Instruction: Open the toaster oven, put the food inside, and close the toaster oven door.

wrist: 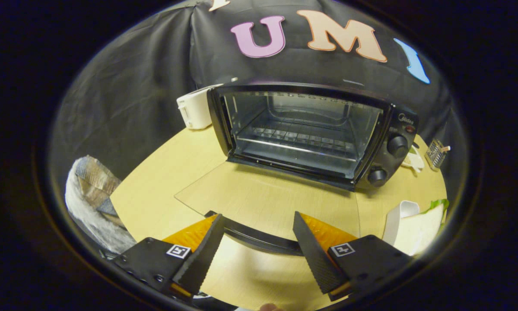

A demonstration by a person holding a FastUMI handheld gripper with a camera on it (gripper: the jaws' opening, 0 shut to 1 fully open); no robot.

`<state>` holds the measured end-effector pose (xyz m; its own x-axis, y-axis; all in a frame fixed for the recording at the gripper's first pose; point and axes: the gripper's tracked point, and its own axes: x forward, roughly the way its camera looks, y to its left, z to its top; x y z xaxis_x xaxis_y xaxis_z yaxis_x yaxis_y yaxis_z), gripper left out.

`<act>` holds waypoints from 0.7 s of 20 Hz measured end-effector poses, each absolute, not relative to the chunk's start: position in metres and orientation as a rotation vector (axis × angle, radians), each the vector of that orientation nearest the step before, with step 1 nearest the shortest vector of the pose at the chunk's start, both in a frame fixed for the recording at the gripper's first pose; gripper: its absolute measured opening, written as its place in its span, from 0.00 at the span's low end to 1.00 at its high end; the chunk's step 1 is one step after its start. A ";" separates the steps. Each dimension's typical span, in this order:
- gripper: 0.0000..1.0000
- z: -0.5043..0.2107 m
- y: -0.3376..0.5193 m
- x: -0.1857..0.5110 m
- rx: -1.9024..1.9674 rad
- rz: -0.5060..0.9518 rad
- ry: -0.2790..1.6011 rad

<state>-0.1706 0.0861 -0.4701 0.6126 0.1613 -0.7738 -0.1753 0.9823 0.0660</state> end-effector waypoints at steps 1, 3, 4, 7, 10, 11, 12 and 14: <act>1.00 -0.475 0.086 -0.173 -0.013 0.193 0.901; 1.00 -0.488 0.084 -0.178 -0.005 0.191 0.935; 1.00 -0.490 0.084 -0.180 -0.003 0.194 0.938; 0.98 -0.490 0.082 -0.177 -0.029 0.219 0.916; 0.99 -0.474 0.082 -0.174 0.030 0.228 0.881; 0.99 -0.464 0.078 -0.169 0.053 0.216 0.857; 0.98 -0.452 0.072 -0.163 0.070 0.203 0.828; 0.98 -0.434 0.060 -0.151 0.098 0.176 0.782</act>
<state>-0.1512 0.0599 -0.4340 0.6961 0.1941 -0.6912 -0.1212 0.9807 0.1533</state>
